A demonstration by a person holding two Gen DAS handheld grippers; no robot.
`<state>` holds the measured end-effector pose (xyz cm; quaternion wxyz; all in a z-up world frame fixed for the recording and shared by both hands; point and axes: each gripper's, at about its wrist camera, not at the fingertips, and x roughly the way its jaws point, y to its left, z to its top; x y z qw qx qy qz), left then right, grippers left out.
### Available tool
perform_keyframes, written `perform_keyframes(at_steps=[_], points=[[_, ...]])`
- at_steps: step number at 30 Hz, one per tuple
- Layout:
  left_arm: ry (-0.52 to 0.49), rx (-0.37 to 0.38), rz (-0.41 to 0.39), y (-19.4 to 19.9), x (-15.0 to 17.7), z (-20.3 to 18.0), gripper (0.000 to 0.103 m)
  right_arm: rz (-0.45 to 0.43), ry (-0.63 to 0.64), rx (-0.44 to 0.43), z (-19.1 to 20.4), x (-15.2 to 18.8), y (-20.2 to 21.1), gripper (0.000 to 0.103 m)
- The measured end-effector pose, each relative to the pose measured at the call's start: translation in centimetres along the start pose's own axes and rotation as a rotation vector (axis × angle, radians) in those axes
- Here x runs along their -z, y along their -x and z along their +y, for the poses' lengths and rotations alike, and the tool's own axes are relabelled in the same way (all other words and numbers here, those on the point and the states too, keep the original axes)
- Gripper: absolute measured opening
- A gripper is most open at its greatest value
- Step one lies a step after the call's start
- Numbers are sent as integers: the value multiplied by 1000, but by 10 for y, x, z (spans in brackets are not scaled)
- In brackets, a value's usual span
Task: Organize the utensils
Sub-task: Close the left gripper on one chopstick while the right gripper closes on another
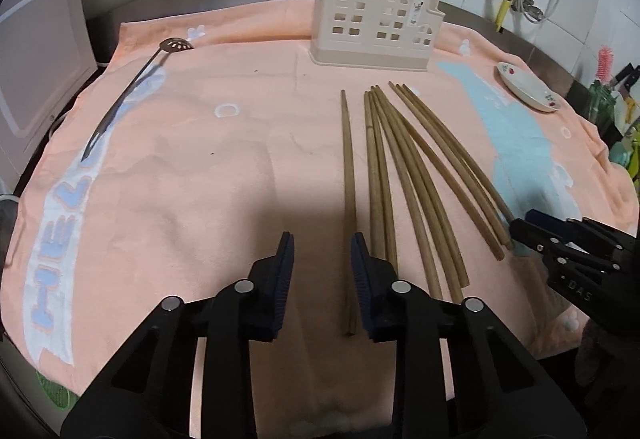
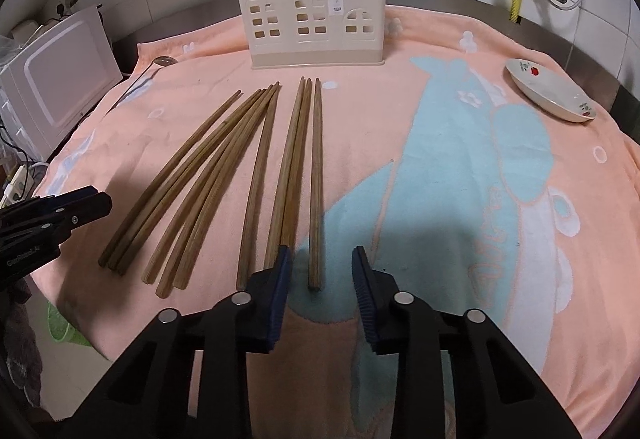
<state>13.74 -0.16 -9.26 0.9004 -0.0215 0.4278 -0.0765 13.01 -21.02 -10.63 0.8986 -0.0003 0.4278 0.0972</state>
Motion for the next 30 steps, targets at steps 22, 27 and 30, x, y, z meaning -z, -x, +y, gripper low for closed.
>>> perform_keyframes(at_steps=[22, 27, 30], points=[[-10, 87, 72, -27, -6, -4, 16, 9, 31, -5, 9, -3, -12, 7], [-2, 91, 78, -30, -6, -4, 16, 6, 33, -4, 10, -4, -15, 9], [-5, 87, 80, -31, -7, -5, 17, 4, 32, -5, 9, -6, -17, 9]])
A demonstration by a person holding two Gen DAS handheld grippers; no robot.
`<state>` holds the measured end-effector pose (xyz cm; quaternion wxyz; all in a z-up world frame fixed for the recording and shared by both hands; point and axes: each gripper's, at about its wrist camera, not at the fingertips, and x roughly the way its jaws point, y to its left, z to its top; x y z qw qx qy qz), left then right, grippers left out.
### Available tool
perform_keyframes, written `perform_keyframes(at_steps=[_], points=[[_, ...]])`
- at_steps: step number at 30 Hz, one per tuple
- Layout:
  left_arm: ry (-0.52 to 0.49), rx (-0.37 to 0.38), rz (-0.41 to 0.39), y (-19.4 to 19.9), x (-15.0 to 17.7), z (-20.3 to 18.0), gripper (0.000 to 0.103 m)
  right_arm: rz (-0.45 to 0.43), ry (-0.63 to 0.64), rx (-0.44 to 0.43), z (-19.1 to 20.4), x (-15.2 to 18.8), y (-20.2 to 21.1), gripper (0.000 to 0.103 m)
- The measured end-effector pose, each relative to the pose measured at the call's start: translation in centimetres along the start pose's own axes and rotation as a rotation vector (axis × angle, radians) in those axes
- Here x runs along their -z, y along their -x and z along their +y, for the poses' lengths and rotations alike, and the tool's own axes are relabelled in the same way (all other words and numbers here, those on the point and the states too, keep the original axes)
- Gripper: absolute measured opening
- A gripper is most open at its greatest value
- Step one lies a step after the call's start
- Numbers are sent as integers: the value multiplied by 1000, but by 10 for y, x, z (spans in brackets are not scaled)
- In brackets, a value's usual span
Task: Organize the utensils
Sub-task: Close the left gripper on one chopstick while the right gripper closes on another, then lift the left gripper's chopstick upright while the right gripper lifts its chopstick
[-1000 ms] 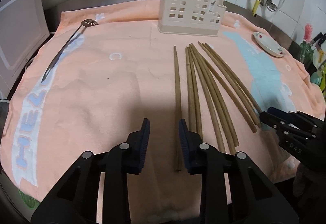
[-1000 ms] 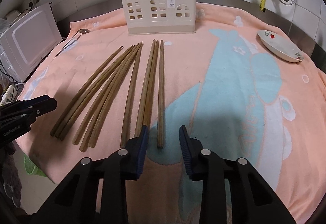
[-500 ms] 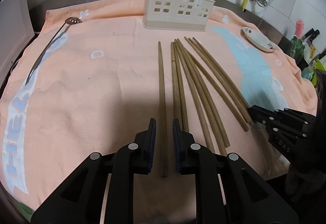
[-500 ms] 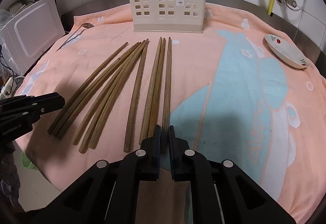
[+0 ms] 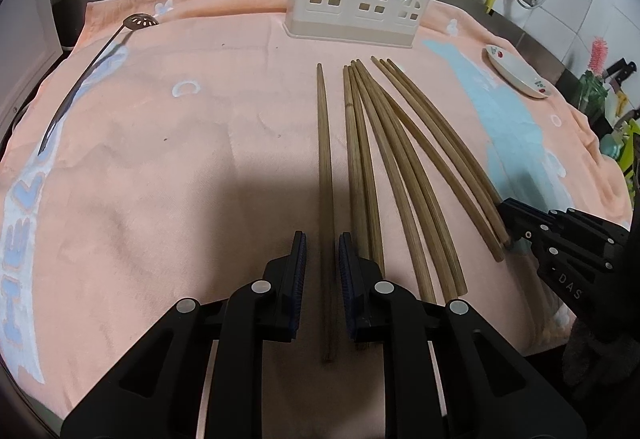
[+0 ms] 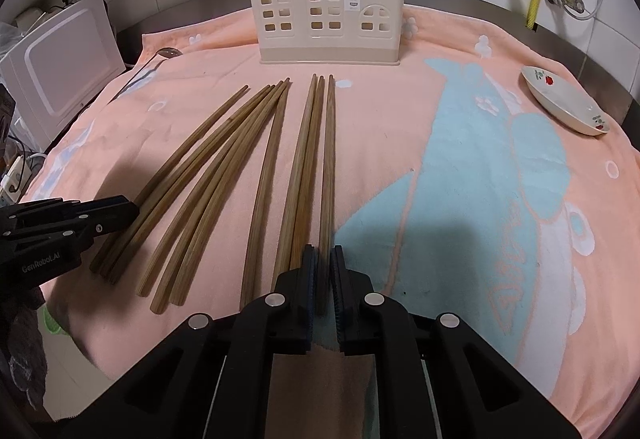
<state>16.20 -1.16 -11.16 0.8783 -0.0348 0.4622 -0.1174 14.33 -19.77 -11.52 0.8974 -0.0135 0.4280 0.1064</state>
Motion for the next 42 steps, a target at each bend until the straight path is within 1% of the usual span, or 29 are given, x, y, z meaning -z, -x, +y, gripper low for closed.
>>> perform_keyframes(at_steps=[14, 18, 19, 21, 23, 25, 30, 34, 39, 42], points=[[-14, -31, 39, -8, -12, -6, 17, -15, -3, -7, 0, -1, -2, 9], [-8, -28, 41, -8, -12, -5, 17, -17, -4, -8, 0, -1, -2, 9], [-2, -25, 40, -8, -13, -4, 16, -19, -2, -7, 1, -1, -2, 9], [-4, -46, 42, -9, -14, -4, 9, -18, -2, -6, 1, -1, -2, 8], [-7, -47, 42, -9, -14, -4, 7, -19, -3, -7, 0, 0, -2, 8], [4, -33, 38, -7, -14, -2, 6, -22, -8, -10, -2, 0, 0, 7], [28, 13, -17, 9, -17, 1, 5, -54, -1, -3, -2, -1, 14, 7], [22, 39, -88, 31, -24, -1, 5, -116, 17, 7, 1, -10, 34, 8], [-2, 59, -182, 56, -39, -3, 5, -217, 52, 11, 5, -35, 64, 8], [-11, 66, -199, 61, -46, -5, 5, -257, 79, 11, 8, -53, 73, 8]])
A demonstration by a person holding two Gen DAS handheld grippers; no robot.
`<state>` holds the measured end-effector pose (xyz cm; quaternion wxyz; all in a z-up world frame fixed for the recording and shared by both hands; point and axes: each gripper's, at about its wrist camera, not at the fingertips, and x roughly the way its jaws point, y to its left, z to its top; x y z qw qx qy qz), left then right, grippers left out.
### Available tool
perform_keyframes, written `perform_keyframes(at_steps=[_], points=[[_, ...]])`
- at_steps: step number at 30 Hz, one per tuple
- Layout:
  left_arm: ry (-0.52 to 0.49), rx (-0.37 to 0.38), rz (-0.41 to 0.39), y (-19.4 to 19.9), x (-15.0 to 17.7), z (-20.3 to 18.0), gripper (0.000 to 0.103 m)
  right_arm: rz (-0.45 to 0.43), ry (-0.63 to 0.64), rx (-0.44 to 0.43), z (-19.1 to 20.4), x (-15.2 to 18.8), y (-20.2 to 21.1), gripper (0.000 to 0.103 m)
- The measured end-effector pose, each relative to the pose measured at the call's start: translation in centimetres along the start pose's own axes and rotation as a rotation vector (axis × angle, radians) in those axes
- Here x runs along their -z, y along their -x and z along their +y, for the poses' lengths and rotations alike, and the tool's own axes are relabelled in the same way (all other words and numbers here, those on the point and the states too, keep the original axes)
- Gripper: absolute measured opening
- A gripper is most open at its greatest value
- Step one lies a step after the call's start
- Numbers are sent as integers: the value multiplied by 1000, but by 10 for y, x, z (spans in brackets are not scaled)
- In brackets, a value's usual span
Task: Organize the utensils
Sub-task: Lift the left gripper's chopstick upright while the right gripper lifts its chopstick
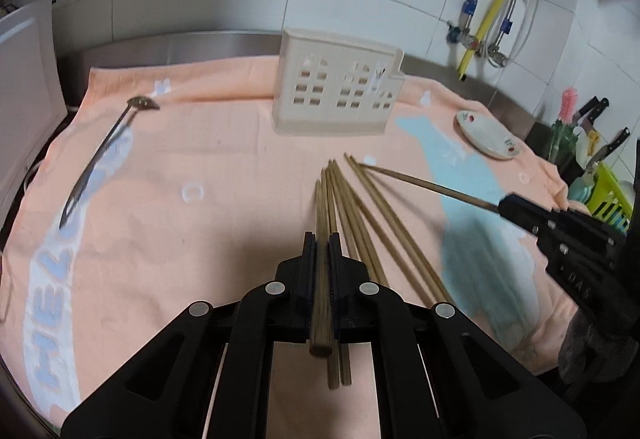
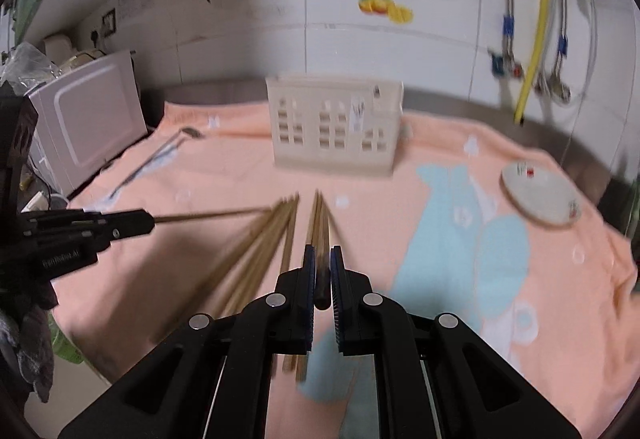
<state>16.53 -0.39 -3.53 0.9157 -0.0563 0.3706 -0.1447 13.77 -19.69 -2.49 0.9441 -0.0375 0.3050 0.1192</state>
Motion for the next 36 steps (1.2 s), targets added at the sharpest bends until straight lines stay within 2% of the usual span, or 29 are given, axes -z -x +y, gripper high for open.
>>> perform_keyframes(at_steps=[4, 13, 15, 18, 21, 29, 36], points=[[-19, -9, -14, 0, -14, -1, 5, -26, 38, -9, 0, -28, -3, 7], [-51, -20, -48, 9, -61, -2, 5, -11, 62, -70, -19, -93, -15, 2], [-74, -28, -63, 11, -70, -5, 5, -13, 74, -67, -25, -107, -16, 2], [-86, -29, -71, 12, -76, -7, 5, -6, 64, -38, -32, -109, -18, 2], [-79, -24, -67, 10, -74, -7, 5, 34, 37, -55, -35, -91, -23, 2], [-74, -31, -67, 11, -70, -3, 5, 186, -6, -98, -23, 0, -40, 5], [-76, -35, -63, 13, -67, -3, 6, 239, 10, -66, -12, 51, -49, 5]])
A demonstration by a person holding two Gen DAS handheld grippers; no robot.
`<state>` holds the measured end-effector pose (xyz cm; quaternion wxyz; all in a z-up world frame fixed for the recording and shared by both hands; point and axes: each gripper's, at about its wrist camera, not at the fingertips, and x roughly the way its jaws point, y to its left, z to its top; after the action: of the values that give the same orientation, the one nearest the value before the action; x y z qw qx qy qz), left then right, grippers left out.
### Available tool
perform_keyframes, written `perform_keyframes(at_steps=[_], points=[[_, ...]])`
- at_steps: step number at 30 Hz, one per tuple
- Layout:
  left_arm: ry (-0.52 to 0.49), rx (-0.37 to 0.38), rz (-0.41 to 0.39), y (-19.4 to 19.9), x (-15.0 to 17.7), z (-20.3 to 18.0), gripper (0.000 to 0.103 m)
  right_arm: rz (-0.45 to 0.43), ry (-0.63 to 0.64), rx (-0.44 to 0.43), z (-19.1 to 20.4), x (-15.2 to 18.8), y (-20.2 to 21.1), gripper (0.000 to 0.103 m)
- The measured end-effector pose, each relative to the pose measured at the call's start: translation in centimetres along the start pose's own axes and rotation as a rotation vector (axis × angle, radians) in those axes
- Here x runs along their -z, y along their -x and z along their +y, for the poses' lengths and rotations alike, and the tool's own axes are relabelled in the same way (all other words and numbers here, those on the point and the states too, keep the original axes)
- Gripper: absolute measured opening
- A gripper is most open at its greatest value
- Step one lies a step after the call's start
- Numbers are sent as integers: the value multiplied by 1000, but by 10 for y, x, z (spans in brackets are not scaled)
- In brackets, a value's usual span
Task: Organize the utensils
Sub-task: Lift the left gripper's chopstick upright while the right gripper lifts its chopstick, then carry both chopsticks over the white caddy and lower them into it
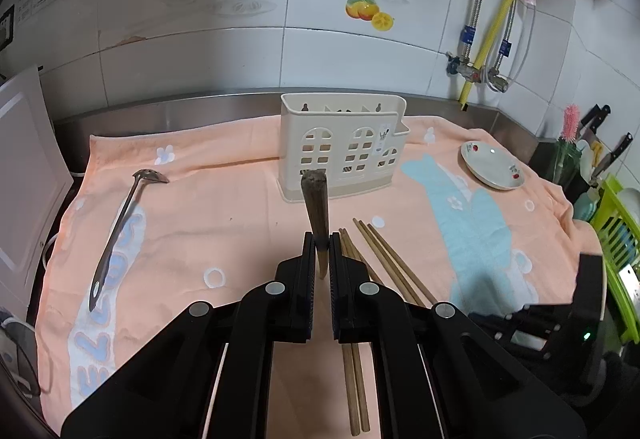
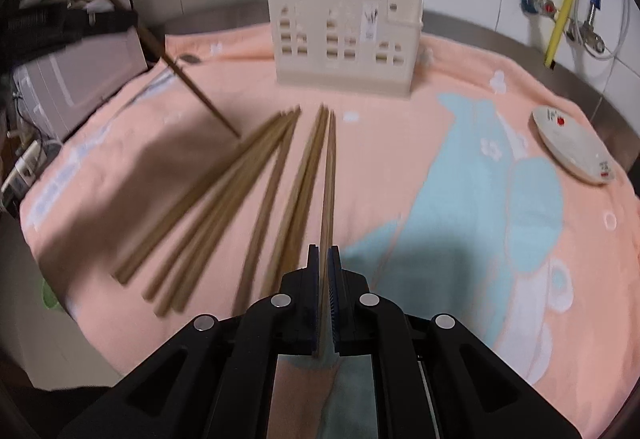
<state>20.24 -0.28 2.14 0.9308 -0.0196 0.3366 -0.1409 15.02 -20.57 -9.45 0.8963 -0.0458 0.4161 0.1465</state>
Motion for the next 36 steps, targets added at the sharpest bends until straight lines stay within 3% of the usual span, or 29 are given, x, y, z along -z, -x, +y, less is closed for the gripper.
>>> perform_keyframes(at_steps=[13, 24, 36], points=[[-2, -8, 5, 0, 0, 0, 6, 34, -57, -23, -4, 16, -11, 10], [5, -10, 5, 1, 0, 1, 6, 1, -58, 9, -2, 19, -6, 7], [5, -11, -3, 4, 0, 4, 6, -219, -3, 39, 0, -27, 57, 7]])
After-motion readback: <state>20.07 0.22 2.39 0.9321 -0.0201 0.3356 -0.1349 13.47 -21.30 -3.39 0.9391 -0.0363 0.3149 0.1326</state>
